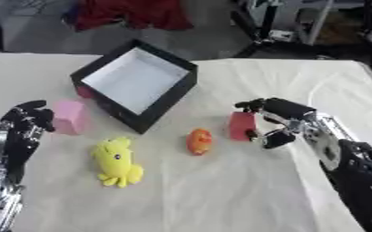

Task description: Pick up objects on the table and place them in the box.

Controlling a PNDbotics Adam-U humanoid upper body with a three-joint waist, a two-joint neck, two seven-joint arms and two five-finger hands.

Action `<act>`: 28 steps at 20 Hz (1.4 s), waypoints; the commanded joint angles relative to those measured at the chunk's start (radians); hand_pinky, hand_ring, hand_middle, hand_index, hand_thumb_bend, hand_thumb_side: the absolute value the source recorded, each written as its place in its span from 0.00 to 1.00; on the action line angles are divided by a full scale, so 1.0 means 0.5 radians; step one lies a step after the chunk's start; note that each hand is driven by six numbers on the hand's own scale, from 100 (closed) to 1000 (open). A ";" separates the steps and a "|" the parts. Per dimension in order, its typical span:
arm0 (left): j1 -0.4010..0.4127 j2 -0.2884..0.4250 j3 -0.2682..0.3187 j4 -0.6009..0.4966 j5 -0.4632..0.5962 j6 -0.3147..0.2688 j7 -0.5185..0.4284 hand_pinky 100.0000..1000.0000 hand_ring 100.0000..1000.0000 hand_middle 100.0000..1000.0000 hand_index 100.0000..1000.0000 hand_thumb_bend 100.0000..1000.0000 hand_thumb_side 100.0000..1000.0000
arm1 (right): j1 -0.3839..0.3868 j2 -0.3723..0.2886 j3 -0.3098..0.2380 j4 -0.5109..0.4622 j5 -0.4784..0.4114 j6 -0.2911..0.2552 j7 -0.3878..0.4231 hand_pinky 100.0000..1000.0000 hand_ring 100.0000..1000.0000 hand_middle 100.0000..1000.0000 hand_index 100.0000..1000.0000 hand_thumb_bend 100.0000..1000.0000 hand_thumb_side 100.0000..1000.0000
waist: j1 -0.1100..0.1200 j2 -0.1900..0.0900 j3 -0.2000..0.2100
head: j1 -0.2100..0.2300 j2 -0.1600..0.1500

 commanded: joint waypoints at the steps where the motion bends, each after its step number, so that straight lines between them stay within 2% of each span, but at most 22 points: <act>1: -0.027 0.003 -0.002 -0.031 0.005 -0.005 -0.005 0.63 0.38 0.44 0.69 0.87 0.66 | -0.033 -0.038 -0.029 -0.030 -0.006 0.014 -0.166 0.80 0.69 0.36 0.93 0.00 0.11 | 0.028 -0.043 0.002 | -0.004 -0.004; 6: -0.027 0.005 -0.001 -0.031 0.005 -0.006 -0.005 0.63 0.38 0.44 0.69 0.87 0.66 | -0.045 -0.093 -0.006 -0.182 -0.104 0.004 -0.273 0.80 0.68 0.34 0.93 0.00 0.11 | 0.025 -0.043 0.003 | 0.001 -0.004; 12: -0.036 0.002 -0.003 -0.031 0.002 -0.007 -0.007 0.63 0.38 0.44 0.69 0.87 0.66 | -0.128 -0.252 0.001 -0.501 -0.392 0.036 -0.208 0.80 0.68 0.34 0.93 0.00 0.07 | 0.021 -0.041 0.015 | -0.002 -0.004; 15: -0.049 -0.008 -0.008 -0.033 0.001 -0.008 -0.011 0.63 0.38 0.44 0.69 0.87 0.66 | -0.197 -0.305 -0.006 -0.571 -0.510 0.078 -0.149 0.80 0.68 0.34 0.93 0.00 0.05 | 0.029 -0.035 0.035 | -0.014 -0.004; 16: -0.057 -0.014 -0.012 -0.034 0.001 -0.008 -0.014 0.63 0.38 0.44 0.69 0.87 0.66 | -0.231 -0.314 -0.011 -0.571 -0.532 0.091 -0.132 0.80 0.68 0.34 0.93 0.00 0.05 | 0.033 -0.031 0.047 | -0.024 -0.004; 17: -0.066 -0.019 -0.016 -0.034 0.001 -0.008 -0.018 0.63 0.38 0.44 0.69 0.87 0.66 | -0.263 -0.317 -0.016 -0.562 -0.546 0.100 -0.117 0.80 0.68 0.34 0.93 0.00 0.10 | 0.036 -0.026 0.059 | -0.033 -0.004; 18: -0.076 -0.024 -0.021 -0.034 0.001 -0.008 -0.022 0.63 0.38 0.44 0.69 0.87 0.66 | -0.299 -0.316 -0.021 -0.546 -0.549 0.106 -0.102 0.80 0.68 0.34 0.93 0.00 0.04 | 0.039 -0.020 0.074 | -0.046 -0.004; 28: -0.168 -0.070 -0.097 -0.036 0.011 -0.010 -0.096 0.63 0.38 0.44 0.69 0.87 0.66 | -0.596 -0.188 -0.092 -0.200 -0.445 0.093 -0.072 0.81 0.69 0.37 0.94 0.00 0.06 | 0.063 0.035 0.258 | -0.193 -0.004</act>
